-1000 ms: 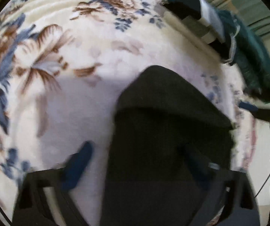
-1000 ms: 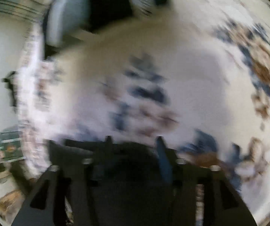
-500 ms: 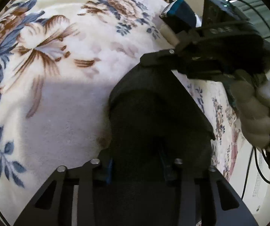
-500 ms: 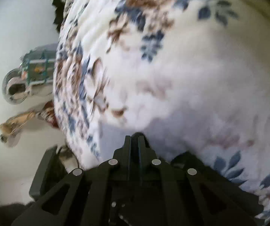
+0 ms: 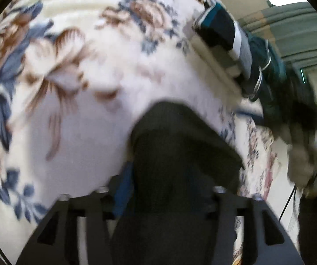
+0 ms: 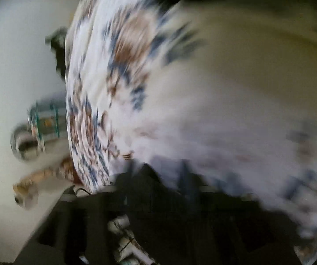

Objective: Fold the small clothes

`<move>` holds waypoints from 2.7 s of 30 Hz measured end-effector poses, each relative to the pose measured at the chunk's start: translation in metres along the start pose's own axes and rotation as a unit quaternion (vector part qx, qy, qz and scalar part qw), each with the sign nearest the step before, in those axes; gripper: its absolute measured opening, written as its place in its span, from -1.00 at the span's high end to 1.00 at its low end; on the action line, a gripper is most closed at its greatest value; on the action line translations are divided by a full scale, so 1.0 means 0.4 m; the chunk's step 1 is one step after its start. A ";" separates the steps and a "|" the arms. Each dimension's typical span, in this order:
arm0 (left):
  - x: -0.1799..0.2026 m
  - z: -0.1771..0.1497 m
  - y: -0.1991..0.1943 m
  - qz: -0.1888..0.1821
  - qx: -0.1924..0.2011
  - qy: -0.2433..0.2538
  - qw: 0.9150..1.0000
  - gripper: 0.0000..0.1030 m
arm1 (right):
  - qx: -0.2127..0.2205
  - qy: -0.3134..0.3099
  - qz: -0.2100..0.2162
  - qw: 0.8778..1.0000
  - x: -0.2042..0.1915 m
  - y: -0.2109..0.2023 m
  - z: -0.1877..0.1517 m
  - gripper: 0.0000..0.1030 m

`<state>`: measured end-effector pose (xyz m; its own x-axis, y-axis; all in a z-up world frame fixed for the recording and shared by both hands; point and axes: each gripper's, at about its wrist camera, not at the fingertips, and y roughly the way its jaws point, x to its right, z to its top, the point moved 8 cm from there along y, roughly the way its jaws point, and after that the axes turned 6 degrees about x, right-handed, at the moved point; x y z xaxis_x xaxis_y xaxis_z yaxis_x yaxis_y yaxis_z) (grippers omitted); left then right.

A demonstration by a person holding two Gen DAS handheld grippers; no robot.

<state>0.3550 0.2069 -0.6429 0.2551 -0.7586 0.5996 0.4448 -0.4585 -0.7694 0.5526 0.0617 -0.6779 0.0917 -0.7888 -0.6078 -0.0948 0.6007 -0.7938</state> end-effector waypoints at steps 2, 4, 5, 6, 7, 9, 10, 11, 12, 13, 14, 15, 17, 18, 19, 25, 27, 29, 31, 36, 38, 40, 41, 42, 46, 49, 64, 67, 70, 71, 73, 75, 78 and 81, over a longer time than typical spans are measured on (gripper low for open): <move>0.003 0.041 0.013 -0.002 0.007 -0.003 1.000 -0.17 | 0.025 0.016 -0.030 0.999 0.090 -0.092 -0.038 -0.19; 0.009 0.079 0.051 -0.003 0.000 -0.003 1.000 -0.17 | 0.042 0.048 -0.050 0.997 0.197 -0.168 -0.092 -0.19; 0.012 0.096 0.074 -0.004 -0.007 -0.002 1.000 -0.17 | 0.044 0.070 -0.056 0.995 0.251 -0.192 -0.124 -0.19; 0.015 0.109 0.099 -0.004 -0.015 0.000 1.000 -0.17 | 0.045 0.086 -0.056 0.994 0.294 -0.207 -0.140 -0.21; 0.016 0.114 0.119 -0.006 -0.025 0.006 1.000 -0.17 | 0.043 0.107 -0.052 0.992 0.336 -0.211 -0.168 -0.23; 0.029 0.113 0.157 0.008 -0.042 0.035 0.998 -0.01 | 0.035 0.136 -0.041 0.989 0.398 -0.189 -0.202 -0.23; 0.040 0.110 0.168 0.017 -0.045 0.059 0.997 0.28 | 0.031 0.139 -0.032 0.989 0.417 -0.176 -0.205 -0.23; 0.044 0.104 0.174 0.026 -0.052 0.075 0.995 0.83 | 0.028 0.142 -0.020 0.989 0.421 -0.152 -0.216 -0.23; 0.047 0.099 0.178 0.041 -0.055 0.088 0.994 0.83 | 0.022 0.142 -0.008 0.990 0.420 -0.128 -0.222 -0.23; 0.050 0.098 0.171 0.044 -0.046 0.092 0.994 0.83 | 0.022 0.140 -0.003 0.990 0.421 -0.111 -0.225 -0.23; 0.050 0.101 0.160 0.047 -0.035 0.090 0.994 0.84 | 0.032 0.137 -0.001 0.990 0.419 -0.104 -0.221 -0.05; 0.046 0.106 0.145 0.045 -0.024 0.078 0.996 0.84 | 0.046 0.135 -0.008 0.990 0.419 -0.103 -0.218 0.88; 0.030 0.123 0.117 0.043 0.005 0.044 0.998 0.85 | 0.076 0.160 -0.014 0.984 0.428 -0.115 -0.211 1.00; 0.021 0.131 0.116 0.040 0.008 0.030 0.999 0.85 | 0.111 0.171 -0.003 0.979 0.427 -0.137 -0.194 1.00; 0.004 0.131 0.118 0.032 0.007 0.007 0.999 0.85 | 0.132 0.177 -0.007 0.975 0.430 -0.159 -0.177 1.00; -0.039 0.125 0.120 0.021 0.020 -0.049 0.998 0.85 | 0.096 0.175 0.009 0.980 0.433 -0.160 -0.138 0.91; -0.040 0.125 0.121 0.019 0.020 -0.051 0.998 0.85 | 0.069 0.179 0.030 0.981 0.435 -0.139 -0.157 -0.18; -0.033 0.126 0.128 0.019 0.019 -0.050 0.998 0.85 | 0.057 0.174 0.051 0.982 0.437 -0.131 -0.182 -0.46; -0.028 0.126 0.134 0.019 0.015 -0.045 0.999 0.85 | 0.026 0.169 0.070 0.983 0.421 -0.081 -0.199 -0.46; -0.017 0.131 0.136 0.016 0.001 -0.027 0.999 0.84 | 0.102 0.180 0.018 0.978 0.432 -0.093 -0.180 0.94; -0.002 0.120 0.156 0.017 -0.027 0.002 0.999 0.83 | 0.116 0.190 -0.008 0.975 0.463 -0.092 -0.172 0.94; 0.008 0.116 0.154 0.029 -0.044 0.022 0.998 0.78 | 0.091 0.204 0.005 0.975 0.471 -0.055 -0.188 0.93; 0.011 0.115 0.147 0.028 -0.049 0.025 0.998 0.73 | 0.085 0.202 0.011 0.975 0.465 -0.051 -0.195 0.90; 0.011 0.113 0.130 0.032 -0.054 0.027 0.998 0.60 | 0.082 0.205 0.022 0.975 0.454 -0.058 -0.207 0.79; -0.002 0.088 0.013 0.037 -0.031 0.018 0.999 -0.12 | 0.092 0.227 0.018 0.969 0.447 -0.150 -0.304 -0.12; -0.024 0.018 -0.095 0.052 -0.020 0.003 0.998 -0.15 | 0.076 0.263 0.026 0.961 0.450 -0.194 -0.445 -0.14; -0.135 -0.429 -0.138 0.041 -0.086 -0.224 0.970 -0.15 | 0.081 0.416 0.080 0.902 0.394 -0.068 -0.789 0.93; -0.109 -0.425 -0.123 0.018 -0.074 -0.229 0.970 -0.15 | 0.108 0.398 0.034 0.911 0.374 -0.123 -0.801 0.95; -0.097 -0.428 -0.105 0.013 -0.077 -0.228 0.970 -0.15 | 0.105 0.406 0.008 0.908 0.371 -0.155 -0.852 0.95; -0.097 -0.427 -0.102 0.013 -0.078 -0.228 0.971 -0.15 | 0.099 0.406 0.004 0.908 0.379 -0.157 -0.868 0.96; -0.095 -0.423 -0.095 0.013 -0.077 -0.227 0.971 -0.15 | 0.072 0.411 -0.001 0.909 0.413 -0.136 -0.897 0.95; -0.101 -0.425 -0.101 0.010 -0.077 -0.230 0.970 -0.15 | 0.052 0.423 0.019 0.904 0.439 -0.114 -0.926 0.92; -0.098 -0.426 -0.106 0.004 -0.075 -0.225 0.971 -0.15 | 0.076 0.451 0.081 0.886 0.435 -0.113 -0.923 0.23; -0.109 -0.430 -0.109 0.000 -0.077 -0.224 0.972 -0.15 | 0.096 0.476 0.154 0.860 0.427 -0.106 -0.932 -0.50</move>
<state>0.1767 0.1802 -0.6733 0.6184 -0.4968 0.6089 0.3197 -0.5487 -0.7724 0.2027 -0.1469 -0.7408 -0.7716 -0.2826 -0.5700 0.2040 0.7387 -0.6424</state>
